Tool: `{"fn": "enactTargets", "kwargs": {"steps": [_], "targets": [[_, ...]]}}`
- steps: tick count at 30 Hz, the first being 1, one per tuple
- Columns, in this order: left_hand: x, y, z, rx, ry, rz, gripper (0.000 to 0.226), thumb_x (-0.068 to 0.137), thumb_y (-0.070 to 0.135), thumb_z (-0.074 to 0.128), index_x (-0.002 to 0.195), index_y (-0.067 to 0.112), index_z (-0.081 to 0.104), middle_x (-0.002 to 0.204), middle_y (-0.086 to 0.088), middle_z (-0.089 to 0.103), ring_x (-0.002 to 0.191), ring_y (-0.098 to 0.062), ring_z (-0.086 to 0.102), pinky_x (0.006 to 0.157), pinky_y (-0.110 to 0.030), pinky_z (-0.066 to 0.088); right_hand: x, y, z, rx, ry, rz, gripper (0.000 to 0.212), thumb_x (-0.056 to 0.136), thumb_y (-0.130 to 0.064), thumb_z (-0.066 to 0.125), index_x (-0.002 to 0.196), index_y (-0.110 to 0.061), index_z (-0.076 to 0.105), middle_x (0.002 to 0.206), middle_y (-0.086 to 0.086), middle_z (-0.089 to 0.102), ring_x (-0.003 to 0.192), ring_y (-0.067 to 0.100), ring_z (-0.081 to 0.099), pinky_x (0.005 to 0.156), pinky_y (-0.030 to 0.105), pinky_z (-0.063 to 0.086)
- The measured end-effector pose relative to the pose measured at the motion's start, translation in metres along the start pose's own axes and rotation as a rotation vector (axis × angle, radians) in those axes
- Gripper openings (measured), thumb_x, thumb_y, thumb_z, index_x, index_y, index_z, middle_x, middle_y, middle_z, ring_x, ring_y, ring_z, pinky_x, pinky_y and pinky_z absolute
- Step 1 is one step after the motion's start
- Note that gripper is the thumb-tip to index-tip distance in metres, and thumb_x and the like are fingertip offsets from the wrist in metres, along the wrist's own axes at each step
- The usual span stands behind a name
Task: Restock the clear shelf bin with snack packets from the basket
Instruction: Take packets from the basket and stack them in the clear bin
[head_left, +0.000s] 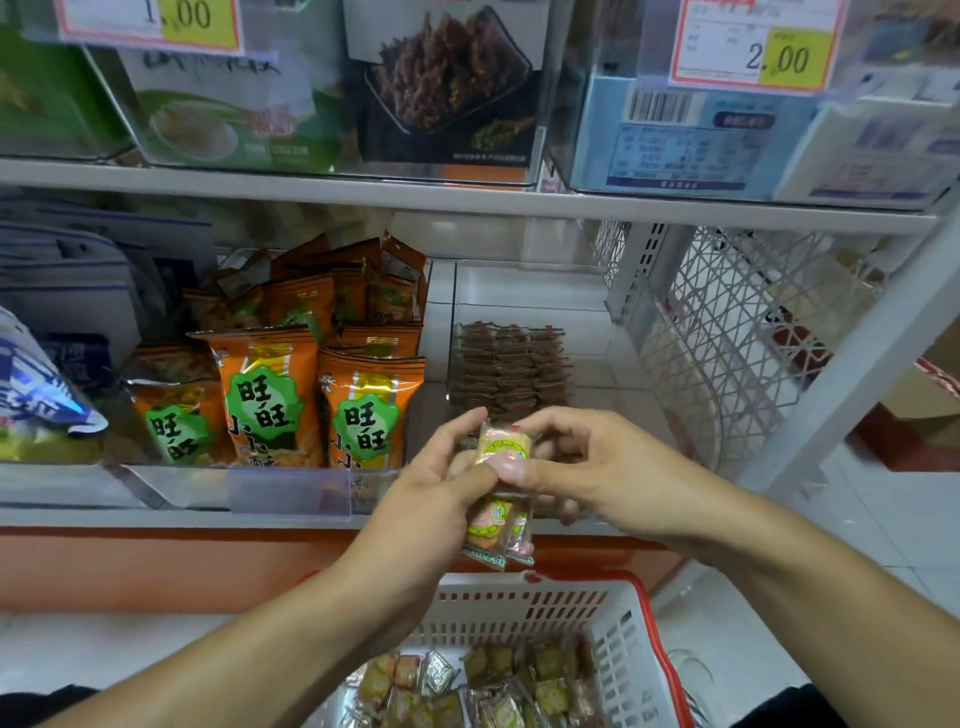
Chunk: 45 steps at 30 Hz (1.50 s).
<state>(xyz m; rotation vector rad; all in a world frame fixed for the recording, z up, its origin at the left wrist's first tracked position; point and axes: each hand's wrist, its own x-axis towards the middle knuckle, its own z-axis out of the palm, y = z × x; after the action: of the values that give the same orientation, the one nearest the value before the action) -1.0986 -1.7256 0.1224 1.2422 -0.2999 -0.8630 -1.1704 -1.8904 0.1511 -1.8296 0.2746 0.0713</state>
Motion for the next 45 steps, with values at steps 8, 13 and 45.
{"fn": "enactTargets", "kwargs": {"steps": [8,13,45], "targets": [[0.002,0.003,-0.01,-0.085,-0.164,-0.131,0.069,0.083,-0.022,0.049,0.139,0.017,0.057,0.122,-0.012,0.074,0.1,-0.034,0.071,0.083,-0.045,0.062,-0.006,-0.008,-0.011,0.094,0.158,-0.004,0.03,0.084,-0.006,0.078,0.11,-0.016,0.067,0.082,-0.001,0.072,0.075,0.016,0.062,0.059,0.026,0.046],[0.003,0.0,-0.015,-0.046,-0.061,0.009,0.082,0.068,-0.012,0.077,0.137,0.03,0.059,0.12,-0.005,0.074,0.101,-0.028,0.075,0.067,-0.028,0.061,-0.014,-0.015,-0.024,0.269,0.027,0.04,0.039,0.078,-0.015,0.073,0.116,-0.011,0.069,0.094,0.018,0.064,0.082,0.023,0.063,0.059,0.027,0.053],[0.003,-0.004,-0.006,0.643,-0.089,0.448,0.109,0.094,-0.016,0.051,0.148,0.071,0.013,0.153,0.04,0.034,0.13,0.012,0.049,0.078,-0.014,0.048,-0.015,-0.011,-0.024,0.176,-0.097,0.124,0.06,0.087,0.01,0.066,0.14,-0.015,0.055,0.128,0.016,0.068,0.107,0.024,0.069,0.089,0.035,0.058]]}}
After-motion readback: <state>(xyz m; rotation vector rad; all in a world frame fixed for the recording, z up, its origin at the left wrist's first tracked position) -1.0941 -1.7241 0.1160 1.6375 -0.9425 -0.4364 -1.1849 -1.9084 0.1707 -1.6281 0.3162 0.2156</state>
